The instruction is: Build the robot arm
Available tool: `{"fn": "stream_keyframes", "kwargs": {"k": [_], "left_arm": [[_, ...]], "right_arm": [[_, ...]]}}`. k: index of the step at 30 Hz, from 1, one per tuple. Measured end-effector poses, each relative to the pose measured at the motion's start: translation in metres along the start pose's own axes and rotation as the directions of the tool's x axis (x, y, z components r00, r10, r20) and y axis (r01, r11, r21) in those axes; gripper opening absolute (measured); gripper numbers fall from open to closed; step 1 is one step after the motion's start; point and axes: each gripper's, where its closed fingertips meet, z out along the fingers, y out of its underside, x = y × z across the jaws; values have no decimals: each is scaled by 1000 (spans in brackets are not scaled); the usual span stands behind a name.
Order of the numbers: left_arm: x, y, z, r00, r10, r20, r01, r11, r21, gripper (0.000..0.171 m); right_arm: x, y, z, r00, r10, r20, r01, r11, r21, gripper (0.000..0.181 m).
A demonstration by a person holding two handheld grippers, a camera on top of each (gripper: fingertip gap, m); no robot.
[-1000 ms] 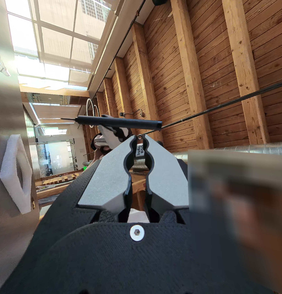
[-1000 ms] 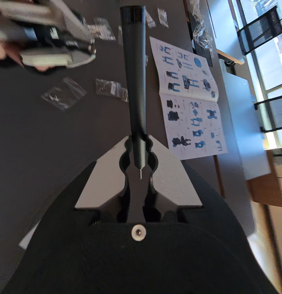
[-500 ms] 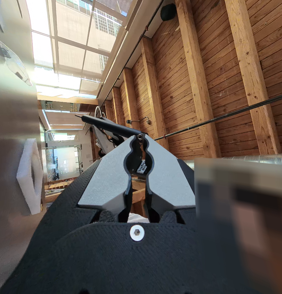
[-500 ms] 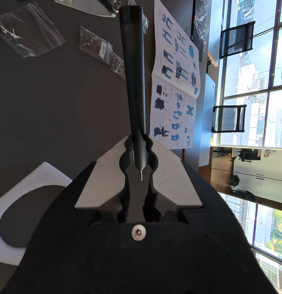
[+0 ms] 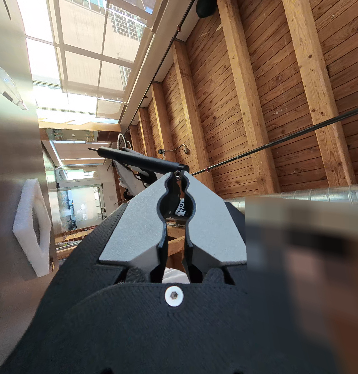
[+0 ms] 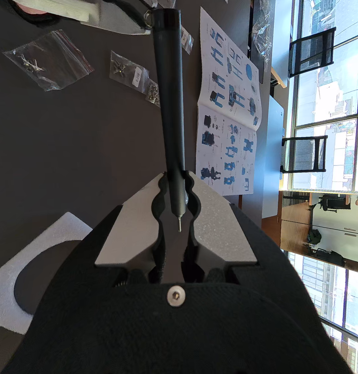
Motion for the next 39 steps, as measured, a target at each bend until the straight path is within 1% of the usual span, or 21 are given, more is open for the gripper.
{"fn": "stream_keyframes", "kwargs": {"k": [11, 15, 18, 20, 22, 24, 25, 27, 28, 30, 31, 32, 33, 34, 35, 36, 38, 39], "left_arm": [[-1, 1, 1, 1000, 11, 7, -11, 1000, -3, 5], [-1, 3, 2, 1000, 29, 8, -29, 999, -18, 7], [1, 4, 2, 998, 54, 11, -54, 998, -24, 4], [0, 3, 1, 996, 88, 28, -87, 996, -31, 0], [0, -1, -3, 991, 129, 47, -127, 991, -39, 0], [-3, -13, -12, 971, 215, 103, -211, 976, -47, 0], [-5, -18, -19, 952, 272, 141, -264, 962, -73, 0], [-2, -26, -38, 888, 405, 219, -379, 913, -150, 1], [2, -29, -49, 839, 480, 257, -443, 876, -191, 1], [15, -38, -74, 702, 635, 321, -578, 772, -265, 3], [22, -44, -87, 613, 709, 348, -647, 703, -294, 5], [25, -51, -100, 501, 776, 383, -707, 623, -336, 6], [23, -56, -114, 376, 828, 417, -740, 539, -404, 9], [17, -58, -127, 262, 859, 440, -738, 472, -482, 11], [8, -58, -139, 183, 874, 451, -712, 434, -551, 12], [-1, -52, -146, 149, 884, 444, -680, 418, -603, 14], [-19, -28, -147, 152, 914, 377, -619, 385, -684, 15], [-28, -14, -143, 138, 932, 334, -598, 347, -723, 15]], "right_arm": [[0, 0, 0, 1000, -19, -3, 19, 1000, -12, 16], [-2, 0, 0, 1000, -19, 5, 19, 1000, -10, 16], [-4, 1, 0, 1000, -22, 3, 22, 1000, -10, 16], [-4, 1, 0, 1000, -15, 3, 15, 1000, -7, 16], [-5, 3, 0, 1000, 3, 9, -3, 1000, -5, 16], [-6, 7, 2, 999, 28, 15, -28, 1000, -6, 16], [-7, 10, 2, 999, 41, 18, -41, 999, -9, 16], [-9, 18, 3, 997, 68, 19, -68, 998, -17, 16], [-10, 22, 2, 996, 84, 18, -84, 996, -18, 16], [-12, 30, 1, 992, 122, 16, -122, 992, -19, 16], [-13, 33, 0, 990, 142, 11, -142, 990, -18, 16], [-13, 35, 0, 987, 160, 6, -160, 987, -15, 16], [-13, 37, -1, 984, 179, 2, -179, 984, -14, 16], [-13, 38, -2, 981, 196, -3, -196, 980, -11, 16], [-13, 39, -4, 977, 214, -12, -214, 977, -8, 16], [-13, 40, -6, 973, 231, -21, -231, 973, -5, 16], [-14, 42, -9, 963, 268, -37, -268, 963, 0, 16], [-16, 45, -11, 957, 288, -45, -288, 958, -2, 16]]}}
